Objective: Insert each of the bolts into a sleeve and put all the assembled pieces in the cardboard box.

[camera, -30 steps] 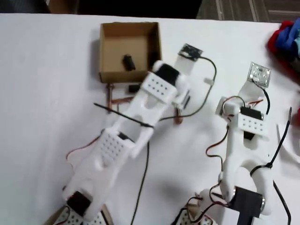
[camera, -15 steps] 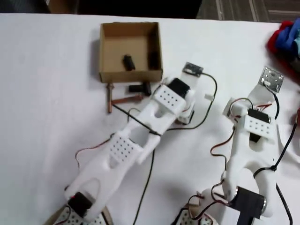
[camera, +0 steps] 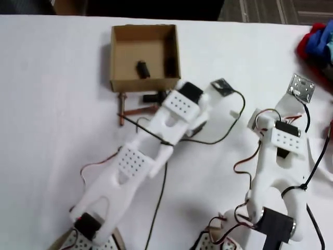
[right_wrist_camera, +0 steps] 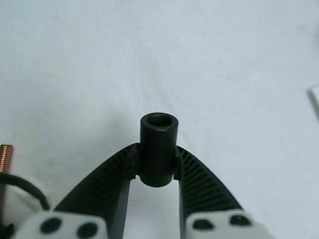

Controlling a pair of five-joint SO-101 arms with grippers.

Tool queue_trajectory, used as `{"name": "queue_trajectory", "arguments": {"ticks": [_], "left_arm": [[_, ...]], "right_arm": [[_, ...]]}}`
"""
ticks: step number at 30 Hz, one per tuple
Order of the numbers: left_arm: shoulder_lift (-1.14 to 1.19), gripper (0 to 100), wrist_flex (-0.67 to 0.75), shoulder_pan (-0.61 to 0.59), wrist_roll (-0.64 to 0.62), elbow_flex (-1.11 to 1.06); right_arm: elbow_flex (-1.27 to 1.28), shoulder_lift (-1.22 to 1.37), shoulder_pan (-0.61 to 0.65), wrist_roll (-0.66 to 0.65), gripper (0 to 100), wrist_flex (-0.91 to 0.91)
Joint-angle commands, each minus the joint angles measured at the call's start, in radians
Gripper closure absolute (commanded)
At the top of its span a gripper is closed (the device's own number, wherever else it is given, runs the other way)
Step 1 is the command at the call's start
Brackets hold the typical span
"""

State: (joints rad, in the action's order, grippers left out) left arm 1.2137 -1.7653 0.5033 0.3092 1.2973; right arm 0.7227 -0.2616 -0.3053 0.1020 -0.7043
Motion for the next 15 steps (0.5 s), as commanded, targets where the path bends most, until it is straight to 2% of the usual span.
{"name": "queue_trajectory", "arguments": {"ticks": [1,6,8,10,15], "left_arm": [[-0.063,98,-0.023,-0.101,0.112,-0.025],[-0.315,98,-0.025,-0.187,0.126,-0.282],[-0.45,98,-0.025,-0.207,0.195,-0.47],[-0.586,98,-0.023,-0.218,0.33,-0.69],[-0.896,98,-0.02,-0.235,0.758,-1.178]], "right_arm": [[-0.023,-0.025,-0.005,0.008,97.8,0.016],[-0.023,-0.025,-0.005,0.008,97.8,0.016],[-0.023,-0.025,-0.005,0.008,97.8,0.016],[-0.023,-0.025,-0.005,0.008,97.8,0.016],[-0.023,-0.024,-0.004,0.009,97.8,0.016]]}}
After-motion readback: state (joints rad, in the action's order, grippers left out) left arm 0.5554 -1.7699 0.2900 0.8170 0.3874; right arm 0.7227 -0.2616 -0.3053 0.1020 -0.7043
